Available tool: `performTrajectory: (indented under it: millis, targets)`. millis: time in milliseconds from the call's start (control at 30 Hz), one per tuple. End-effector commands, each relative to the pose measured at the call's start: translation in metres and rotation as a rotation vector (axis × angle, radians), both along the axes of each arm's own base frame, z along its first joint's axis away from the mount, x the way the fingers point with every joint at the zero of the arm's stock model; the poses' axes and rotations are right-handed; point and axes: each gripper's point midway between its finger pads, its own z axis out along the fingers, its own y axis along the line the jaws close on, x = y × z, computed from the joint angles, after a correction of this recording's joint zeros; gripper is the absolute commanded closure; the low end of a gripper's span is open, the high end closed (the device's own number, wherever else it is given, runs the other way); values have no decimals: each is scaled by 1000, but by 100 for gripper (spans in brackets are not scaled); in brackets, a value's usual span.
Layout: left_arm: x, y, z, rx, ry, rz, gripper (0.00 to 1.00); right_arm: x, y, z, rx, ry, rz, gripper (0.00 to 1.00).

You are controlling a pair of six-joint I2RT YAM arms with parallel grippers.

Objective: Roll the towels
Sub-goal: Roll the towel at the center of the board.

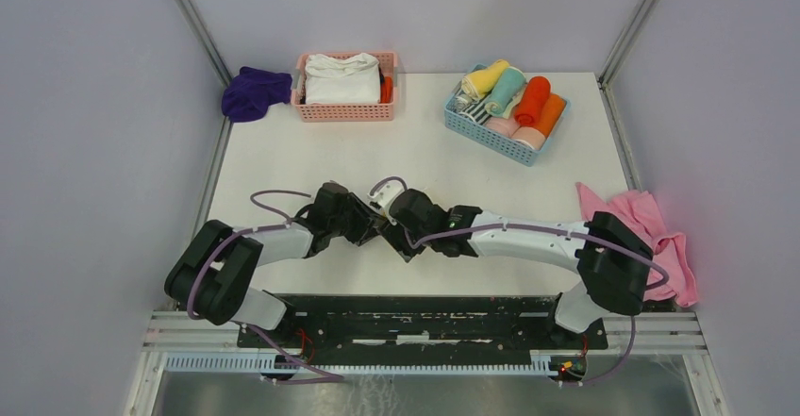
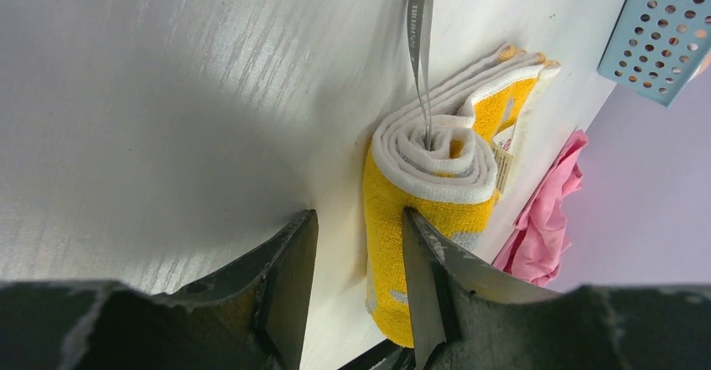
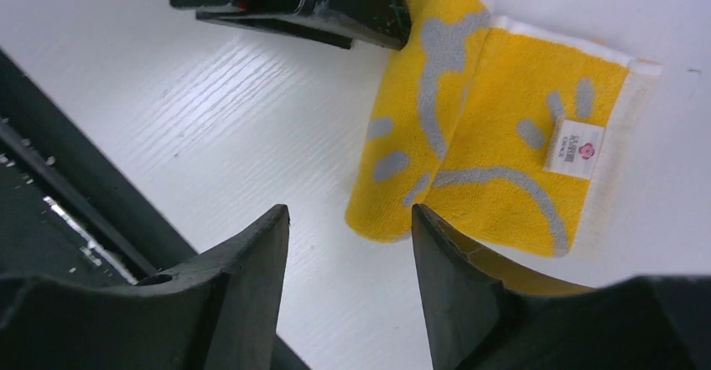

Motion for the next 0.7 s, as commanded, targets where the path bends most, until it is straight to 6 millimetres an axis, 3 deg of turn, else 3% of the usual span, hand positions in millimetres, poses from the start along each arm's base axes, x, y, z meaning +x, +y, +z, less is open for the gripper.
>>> performTrajectory:
  millis: [0,200,267,433,533,667]
  targets:
    - [-24,26,-38,140,140,56,50,30,-1,2,-106,-149,-44,36]
    - [-22,23,-34,134,132,50,50,36,-1,-32,-166,-136,-74,38]
    - [-21,21,-33,131,128,46,50,31,3,-39,-133,-94,-52,46]
    - [-16,19,-19,115,66,32,45,17,10,-42,114,117,5,86]
    - [-11,19,-5,94,-4,30,40,11,13,-39,291,280,43,95]
    - [-7,10,16,21,-101,-2,33,11,14,-35,506,456,60,97]
